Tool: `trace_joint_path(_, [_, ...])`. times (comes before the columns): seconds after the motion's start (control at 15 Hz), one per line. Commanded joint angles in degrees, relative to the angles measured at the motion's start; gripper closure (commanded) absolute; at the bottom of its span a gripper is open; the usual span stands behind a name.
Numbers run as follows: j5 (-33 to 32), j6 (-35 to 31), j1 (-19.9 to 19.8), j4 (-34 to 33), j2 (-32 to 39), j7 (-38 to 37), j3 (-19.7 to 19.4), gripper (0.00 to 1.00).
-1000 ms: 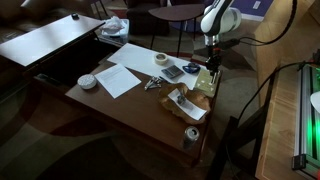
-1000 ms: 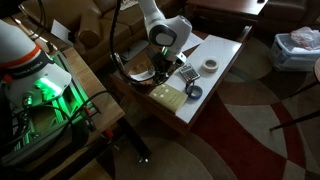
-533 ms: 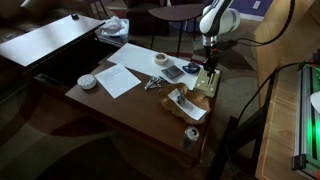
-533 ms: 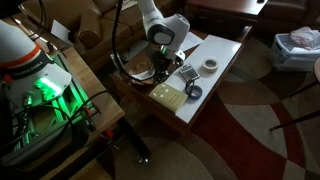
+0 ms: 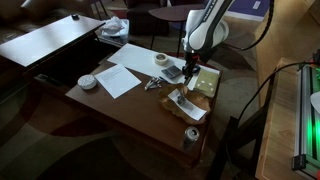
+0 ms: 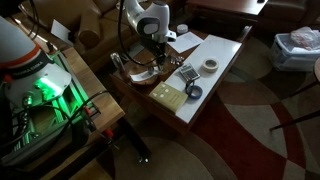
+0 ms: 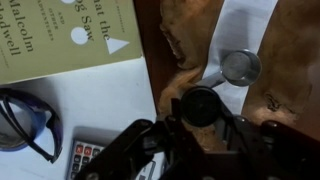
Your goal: Pick up the silver object from the book and put it on the table
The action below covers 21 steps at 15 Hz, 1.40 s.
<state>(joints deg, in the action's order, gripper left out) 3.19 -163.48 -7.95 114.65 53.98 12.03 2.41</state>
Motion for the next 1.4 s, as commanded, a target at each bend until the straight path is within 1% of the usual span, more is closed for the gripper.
trace_joint_path(0.0, [-2.5,-1.5,6.2,-3.2,2.3,-6.7,-5.8,0.89])
trace_joint_path(0.13, [-2.1,-0.2,6.3,-5.0,3.2,-8.4,-7.2,0.89])
trace_joint_path(0.27, [-1.8,1.9,4.7,-6.4,3.9,-8.5,-7.3,0.89])
trace_joint_path(0.4, [-2.3,6.3,2.6,-8.0,5.3,-6.6,-6.7,0.89])
trace_joint_path(0.6, [-2.5,11.7,-0.8,-9.8,7.4,-2.7,-4.0,0.89])
trace_joint_path(0.73, [-2.0,11.5,-1.7,-10.5,8.8,-1.9,-2.9,0.89])
trace_joint_path(1.07, [-1.0,7.9,-4.3,-10.5,9.6,-1.0,-0.1,0.89])
trace_joint_path(1.2, [-1.2,6.6,-4.4,-10.4,9.6,-1.1,0.3,0.89])
trace_joint_path(1.33, [-1.6,5.2,-3.2,-10.6,10.1,-2.1,-0.5,0.89])
